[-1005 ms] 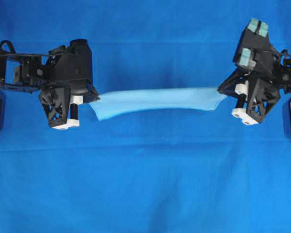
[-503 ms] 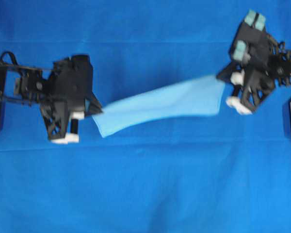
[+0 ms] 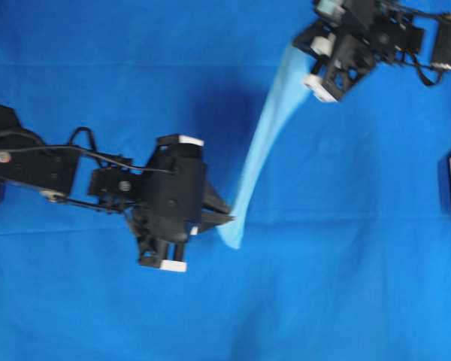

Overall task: Fold the light blue towel.
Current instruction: 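Rotate the held towel vertical, right gripper far, left gripper near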

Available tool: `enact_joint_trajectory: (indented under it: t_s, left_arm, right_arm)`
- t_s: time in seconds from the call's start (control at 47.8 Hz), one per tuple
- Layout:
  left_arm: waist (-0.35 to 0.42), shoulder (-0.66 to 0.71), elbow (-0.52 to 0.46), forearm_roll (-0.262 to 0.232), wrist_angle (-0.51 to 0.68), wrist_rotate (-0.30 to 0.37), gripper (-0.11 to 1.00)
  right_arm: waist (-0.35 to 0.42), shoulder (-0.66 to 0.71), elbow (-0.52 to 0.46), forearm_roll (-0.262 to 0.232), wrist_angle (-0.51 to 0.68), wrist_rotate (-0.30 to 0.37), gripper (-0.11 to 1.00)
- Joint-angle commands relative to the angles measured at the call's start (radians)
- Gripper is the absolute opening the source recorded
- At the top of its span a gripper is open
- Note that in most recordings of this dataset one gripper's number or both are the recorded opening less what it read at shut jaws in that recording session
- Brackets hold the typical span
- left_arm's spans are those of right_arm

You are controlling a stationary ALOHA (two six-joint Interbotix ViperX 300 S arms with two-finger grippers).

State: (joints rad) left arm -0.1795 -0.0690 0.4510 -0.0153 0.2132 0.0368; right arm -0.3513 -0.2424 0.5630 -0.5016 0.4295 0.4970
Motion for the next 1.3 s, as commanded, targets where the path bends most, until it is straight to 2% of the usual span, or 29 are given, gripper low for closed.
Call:
enact_joint_trajectory:
  t_s: [0.0, 0.188, 0.356, 0.461, 0.628, 0.796, 0.942, 1.089, 1.277]
  left_arm:
    - [-0.044, 0.011, -0.061, -0.003, -0.017, 0.026, 0.02]
    - [-0.043, 0.034, -0.080, -0.003, -0.035, 0.055, 0.02]
    - [-0.038, 0.043, -0.077, -0.003, -0.077, 0.055, 0.02]
    - [-0.029, 0.074, -0.094, -0.003, -0.130, 0.060, 0.02]
    - [-0.003, 0.179, -0.183, -0.003, -0.219, 0.086, 0.02]
    - [0.008, 0.304, -0.305, -0.003, -0.233, 0.137, 0.02]
    - [0.011, 0.357, -0.367, -0.003, -0.235, 0.150, 0.02]
    - [0.014, 0.354, -0.334, -0.003, -0.233, 0.143, 0.02]
    - [0.014, 0.310, -0.212, -0.005, -0.239, 0.091, 0.02]
  right_arm:
    - [-0.037, 0.029, -0.069, -0.020, -0.025, -0.008, 0.01]
    - [-0.040, 0.094, -0.146, -0.021, -0.035, -0.043, 0.01]
    - [-0.049, 0.087, -0.137, -0.020, -0.032, -0.044, 0.01]
    - [-0.061, 0.052, -0.095, -0.021, -0.029, -0.038, 0.01]
    - [-0.086, -0.049, 0.015, -0.018, -0.029, -0.034, 0.01]
    - [-0.101, -0.138, 0.114, -0.015, -0.021, -0.034, 0.01]
    - [-0.107, -0.140, 0.150, -0.017, -0.018, -0.037, 0.01]
    - [-0.109, -0.064, 0.133, -0.018, -0.060, -0.040, 0.01]
    - [-0.109, 0.101, 0.061, -0.018, -0.201, -0.044, 0.01]
